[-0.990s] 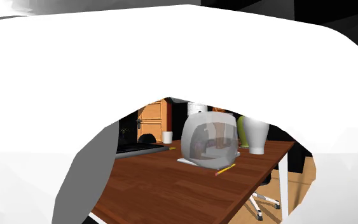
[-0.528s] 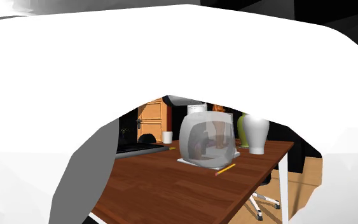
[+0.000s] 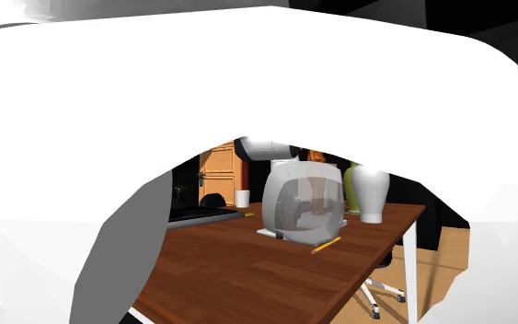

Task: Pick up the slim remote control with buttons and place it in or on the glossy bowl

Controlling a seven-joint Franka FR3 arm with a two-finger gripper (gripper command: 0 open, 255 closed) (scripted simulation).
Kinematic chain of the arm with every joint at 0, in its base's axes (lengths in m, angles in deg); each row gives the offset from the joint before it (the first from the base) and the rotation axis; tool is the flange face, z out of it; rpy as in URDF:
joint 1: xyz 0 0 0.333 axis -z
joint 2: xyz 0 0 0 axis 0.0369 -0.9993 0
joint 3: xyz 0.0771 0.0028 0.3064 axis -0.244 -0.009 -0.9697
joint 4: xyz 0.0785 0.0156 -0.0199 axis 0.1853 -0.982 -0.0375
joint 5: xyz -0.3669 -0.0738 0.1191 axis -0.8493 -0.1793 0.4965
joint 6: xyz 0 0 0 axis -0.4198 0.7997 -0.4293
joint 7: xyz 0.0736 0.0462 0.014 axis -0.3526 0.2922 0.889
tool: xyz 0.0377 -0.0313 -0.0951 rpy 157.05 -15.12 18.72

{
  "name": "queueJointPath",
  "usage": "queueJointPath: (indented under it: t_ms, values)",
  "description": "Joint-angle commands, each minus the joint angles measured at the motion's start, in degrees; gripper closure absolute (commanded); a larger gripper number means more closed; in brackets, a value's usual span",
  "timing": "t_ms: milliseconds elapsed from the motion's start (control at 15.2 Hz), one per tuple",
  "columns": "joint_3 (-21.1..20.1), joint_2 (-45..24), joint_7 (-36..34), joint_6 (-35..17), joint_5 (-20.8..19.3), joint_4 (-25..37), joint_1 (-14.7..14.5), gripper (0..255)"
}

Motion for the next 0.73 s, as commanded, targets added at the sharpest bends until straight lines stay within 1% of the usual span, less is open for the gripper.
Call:
queueJointPath:
  t_ms: [0, 396, 660]
  values:
    - [0.1, -0.5, 0.0, 0.2, -0.1, -0.3, 0.1, 255]
    - [0.0, -0.2, -0.1, 0.1, -0.1, -0.7, 0.0, 255]
    - [0.1, 0.7, -0.1, 2.6, -0.3, 1.0, 0.0, 255]
